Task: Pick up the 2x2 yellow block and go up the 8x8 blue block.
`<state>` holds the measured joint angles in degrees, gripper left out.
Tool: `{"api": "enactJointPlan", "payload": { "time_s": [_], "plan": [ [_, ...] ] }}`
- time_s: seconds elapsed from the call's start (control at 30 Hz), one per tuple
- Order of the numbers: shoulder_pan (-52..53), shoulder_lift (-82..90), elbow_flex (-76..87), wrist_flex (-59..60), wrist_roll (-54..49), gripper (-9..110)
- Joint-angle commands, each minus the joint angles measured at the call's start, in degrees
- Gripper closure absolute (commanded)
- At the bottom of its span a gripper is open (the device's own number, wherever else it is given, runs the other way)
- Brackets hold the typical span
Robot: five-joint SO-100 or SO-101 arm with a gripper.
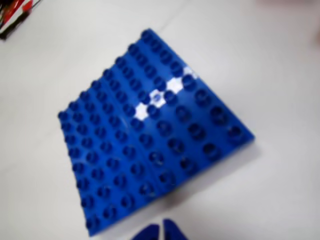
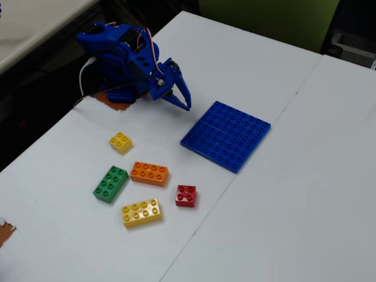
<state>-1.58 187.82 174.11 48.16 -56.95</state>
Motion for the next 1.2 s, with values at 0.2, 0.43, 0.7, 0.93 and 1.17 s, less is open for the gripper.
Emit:
{"api": "enactJointPlan", "payload": {
  "time_s": [0.2,0.43,0.7,0.93,1.17],
  "plan": [
    [3.5,2.5,-2.7,13.0,-42.0,101],
    [6.4,-14.6,-20.0,20.0,-38.9,101],
    [21.1,-47.4,-48.1,36.0,-56.1,96],
    [38.8,-58.9,-54.3,37.0,-76.1,85],
    [51.0,-74.0,-68.5,40.3,-87.1,77]
  ]
}}
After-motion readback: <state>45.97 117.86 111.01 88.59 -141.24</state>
